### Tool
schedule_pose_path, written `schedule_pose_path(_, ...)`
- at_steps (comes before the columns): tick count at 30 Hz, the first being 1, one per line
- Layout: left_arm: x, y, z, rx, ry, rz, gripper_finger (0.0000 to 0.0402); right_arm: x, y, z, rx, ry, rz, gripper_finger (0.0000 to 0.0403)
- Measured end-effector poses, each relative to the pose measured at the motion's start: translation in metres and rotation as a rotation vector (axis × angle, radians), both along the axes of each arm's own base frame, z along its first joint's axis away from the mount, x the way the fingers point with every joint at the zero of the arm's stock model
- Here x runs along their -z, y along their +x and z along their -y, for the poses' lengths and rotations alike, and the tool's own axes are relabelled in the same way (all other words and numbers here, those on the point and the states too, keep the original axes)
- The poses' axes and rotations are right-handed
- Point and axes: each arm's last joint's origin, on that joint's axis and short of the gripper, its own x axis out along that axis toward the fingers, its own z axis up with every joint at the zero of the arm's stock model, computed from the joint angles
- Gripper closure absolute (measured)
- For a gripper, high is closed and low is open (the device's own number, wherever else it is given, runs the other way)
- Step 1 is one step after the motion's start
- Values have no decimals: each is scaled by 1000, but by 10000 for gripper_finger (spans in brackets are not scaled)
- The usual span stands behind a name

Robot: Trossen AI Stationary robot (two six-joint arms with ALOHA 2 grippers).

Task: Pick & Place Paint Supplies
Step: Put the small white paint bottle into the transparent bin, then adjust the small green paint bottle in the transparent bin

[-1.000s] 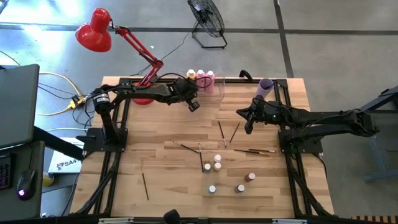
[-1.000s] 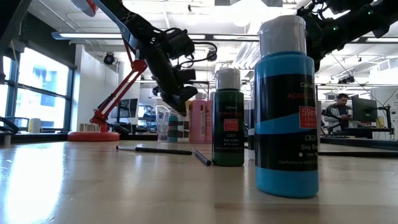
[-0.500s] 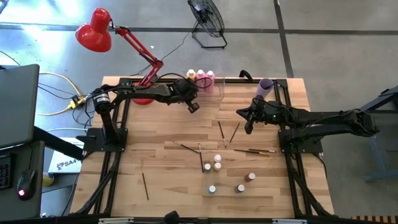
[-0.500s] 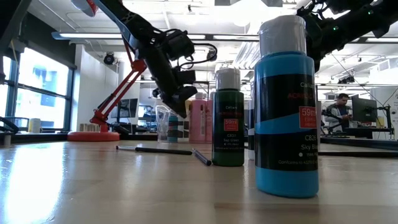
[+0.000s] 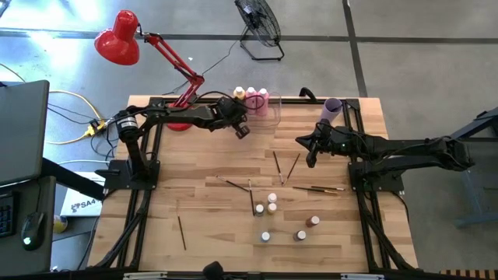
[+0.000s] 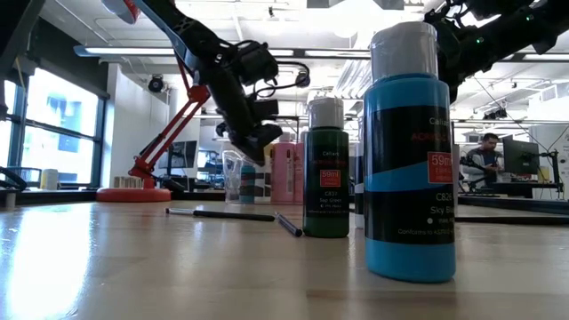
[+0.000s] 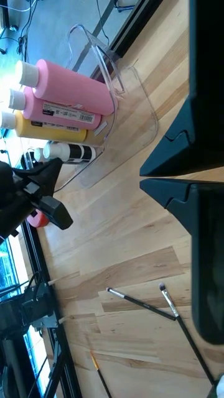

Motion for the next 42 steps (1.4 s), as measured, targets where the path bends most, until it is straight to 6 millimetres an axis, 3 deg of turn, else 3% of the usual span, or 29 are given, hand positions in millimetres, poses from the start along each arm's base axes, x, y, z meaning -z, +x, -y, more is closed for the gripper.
schedule_pose_path(9,3,-1,-8,-12,0,12,402,0,0,0,0,0,0,395)
schedule_pose_path(14,16,1,-17,-11,-26,9,402,0,0,0,0,0,-1,395)
schedule_pose_path(21,21,7,-12,17,-45,14,401,0,0,0,-10,-22,-9,395)
schedule_pose_path(27,8,8,1,59,-45,39,402,0,0,0,-11,-25,-10,395)
schedule_pose_path(36,-28,13,24,118,68,63,402,0,0,0,-11,-25,-11,395)
schedule_pose_path(42,-39,5,23,31,101,-95,402,0,0,0,-14,-24,-11,395)
